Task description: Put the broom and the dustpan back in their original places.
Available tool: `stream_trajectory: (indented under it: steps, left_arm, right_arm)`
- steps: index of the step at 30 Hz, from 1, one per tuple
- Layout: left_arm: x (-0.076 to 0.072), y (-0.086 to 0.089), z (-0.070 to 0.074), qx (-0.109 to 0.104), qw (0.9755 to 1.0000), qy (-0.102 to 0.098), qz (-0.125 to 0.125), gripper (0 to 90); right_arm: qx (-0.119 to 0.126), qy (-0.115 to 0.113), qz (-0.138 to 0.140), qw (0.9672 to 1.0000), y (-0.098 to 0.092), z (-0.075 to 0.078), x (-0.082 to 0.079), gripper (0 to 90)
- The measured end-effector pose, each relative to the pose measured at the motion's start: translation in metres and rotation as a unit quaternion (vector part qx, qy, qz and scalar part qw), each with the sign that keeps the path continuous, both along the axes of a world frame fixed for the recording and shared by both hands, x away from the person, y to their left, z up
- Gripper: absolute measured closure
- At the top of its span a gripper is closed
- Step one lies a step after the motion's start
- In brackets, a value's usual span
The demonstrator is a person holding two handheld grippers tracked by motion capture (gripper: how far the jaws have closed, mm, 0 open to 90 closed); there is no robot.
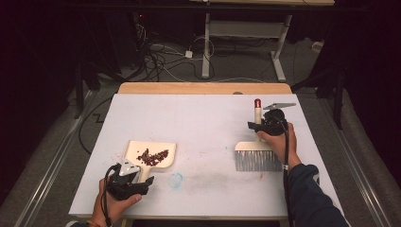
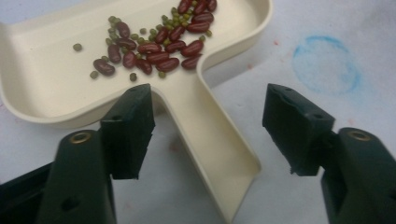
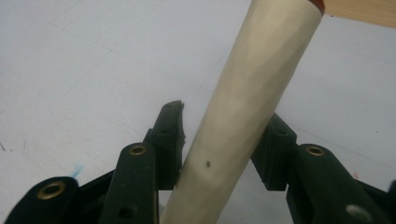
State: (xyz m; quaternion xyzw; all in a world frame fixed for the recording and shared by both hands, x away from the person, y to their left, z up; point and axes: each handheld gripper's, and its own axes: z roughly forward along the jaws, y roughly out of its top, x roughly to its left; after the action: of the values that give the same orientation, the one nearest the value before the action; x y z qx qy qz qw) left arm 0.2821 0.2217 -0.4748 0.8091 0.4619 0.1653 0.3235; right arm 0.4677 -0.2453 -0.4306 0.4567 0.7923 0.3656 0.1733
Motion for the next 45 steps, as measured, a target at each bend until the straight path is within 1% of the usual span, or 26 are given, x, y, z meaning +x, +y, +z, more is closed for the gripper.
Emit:
stream_trajectory:
  steps: [2,4,5,7,8,9,11,12,13,15,17,18,21,24,26,27,28,29,30,31,33,35,37,40,42,45]
  left_arm:
    - [0.0,0.001,0.003,-0.004,0.9998,-0.017,0.0,30.8]
    - [-0.001,-0.002,0.005,0.004,0.9992,-0.039,-0.003,25.1]
    - [-0.002,-0.004,0.007,0.008,0.9986,-0.051,-0.009,23.7]
    - [-0.003,-0.008,0.01,0.015,0.9968,-0.074,-0.023,22.8]
    - [-0.004,-0.011,0.012,0.02,0.9953,-0.09,-0.031,22.1]
    - [-0.004,-0.013,0.014,0.022,0.994,-0.101,-0.036,22.0]
    - [-0.005,-0.015,0.015,0.021,0.9923,-0.112,-0.048,21.5]
    - [-0.005,-0.016,0.015,0.027,0.9916,-0.116,-0.05,21.5]
    - [-0.004,-0.017,0.015,0.032,0.9915,-0.116,-0.049,21.5]
    - [-0.004,-0.016,0.014,0.025,0.9915,-0.115,-0.054,21.5]
    - [-0.005,-0.015,0.015,0.024,0.9911,-0.118,-0.057,21.5]
    - [-0.005,-0.015,0.015,0.02,0.9908,-0.12,-0.059,21.5]
    - [-0.007,-0.017,0.015,0.024,0.9897,-0.125,-0.066,21.5]
    - [-0.011,-0.018,0.014,0.023,0.9892,-0.124,-0.074,21.5]
    - [-0.013,-0.019,0.013,0.023,0.9891,-0.125,-0.075,21.5]
    - [-0.013,-0.019,0.013,0.023,0.9891,-0.124,-0.077,21.5]
    - [-0.014,-0.019,0.012,0.022,0.9891,-0.124,-0.077,21.5]
    - [-0.014,-0.019,0.012,0.021,0.9892,-0.124,-0.076,21.3]
    - [-0.014,-0.019,0.012,0.02,0.9893,-0.123,-0.075,20.6]
    - [-0.014,-0.02,0.012,0.022,0.9892,-0.125,-0.074,20.4]
    - [-0.015,-0.02,0.012,0.025,0.9886,-0.13,-0.071,20.5]
    - [-0.016,-0.019,0.013,0.023,0.9881,-0.136,-0.068,20.8]
    - [-0.016,-0.018,0.014,0.022,0.9882,-0.136,-0.067,20.8]
    - [-0.016,-0.018,0.013,0.023,0.9884,-0.134,-0.068,20.8]
    - [-0.016,-0.019,0.013,0.021,0.9881,-0.135,-0.071,20.5]
    - [-0.017,-0.02,0.012,0.027,0.9881,-0.133,-0.073,20.4]
  right_arm:
    - [-0.006,-0.007,-0.005,0.9999,-0.001,0.0,0.001,56.3]
    - [-0.008,-0.015,-0.013,0.9998,-0.003,0.0,0.004,52.7]
    - [-0.005,-0.017,-0.017,0.9997,-0.004,0.001,0.005,53.4]
    - [-0.007,-0.023,-0.021,0.9995,-0.006,0.002,0.006,53.6]
    - [-0.011,-0.023,-0.024,0.9994,-0.006,0.002,0.007,53.3]
    - [-0.014,-0.026,-0.024,0.9993,-0.006,0.002,0.007,52.9]
    - [-0.013,-0.029,-0.025,0.9992,-0.007,0.002,0.006,52.0]
    - [-0.012,-0.031,-0.027,0.9991,-0.007,0.002,0.006,51.4]
    - [-0.011,-0.035,-0.03,0.9989,-0.007,0.002,0.005,51.1]
    - [-0.009,-0.044,-0.033,0.9985,-0.008,0.003,0.004,50.1]
    - [-0.003,-0.054,-0.034,0.998,-0.008,0.005,0.002,48.2]
    - [-0.006,-0.06,-0.032,0.9977,-0.007,0.007,0.001,46.6]
    - [-0.01,-0.076,-0.034,0.9964,-0.005,0.01,-0.002,42.5]
    - [-0.009,-0.089,-0.03,0.9956,-0.003,0.014,-0.006,37.7]
    - [-0.002,-0.094,-0.024,0.9953,-0.001,0.017,-0.01,32.5]
    - [0.004,-0.101,-0.022,0.9947,-0.001,0.018,-0.013,30.5]
    - [0.003,-0.112,-0.023,0.9934,0.0,0.019,-0.016,28.2]
    - [0.001,-0.122,-0.024,0.9922,0.001,0.02,-0.019,23.9]
    - [0.001,-0.13,-0.022,0.9913,0.002,0.021,-0.022,22.4]
    - [0.003,-0.135,-0.019,0.9907,0.003,0.021,-0.024,22.4]
    - [-0.011,-0.145,-0.025,0.989,0.006,0.023,-0.029,19.7]
    - [-0.001,-0.146,-0.018,0.9891,0.005,0.025,-0.032,20.9]
    - [0.004,-0.149,-0.017,0.9887,0.005,0.028,-0.036,20.4]
    - [0.011,-0.164,-0.013,0.9862,0.003,0.032,-0.042,20.7]
    - [0.013,-0.172,-0.01,0.9849,0.002,0.034,-0.046,21.0]
    - [0.007,-0.191,-0.014,0.9815,0.001,0.038,-0.053,21.2]
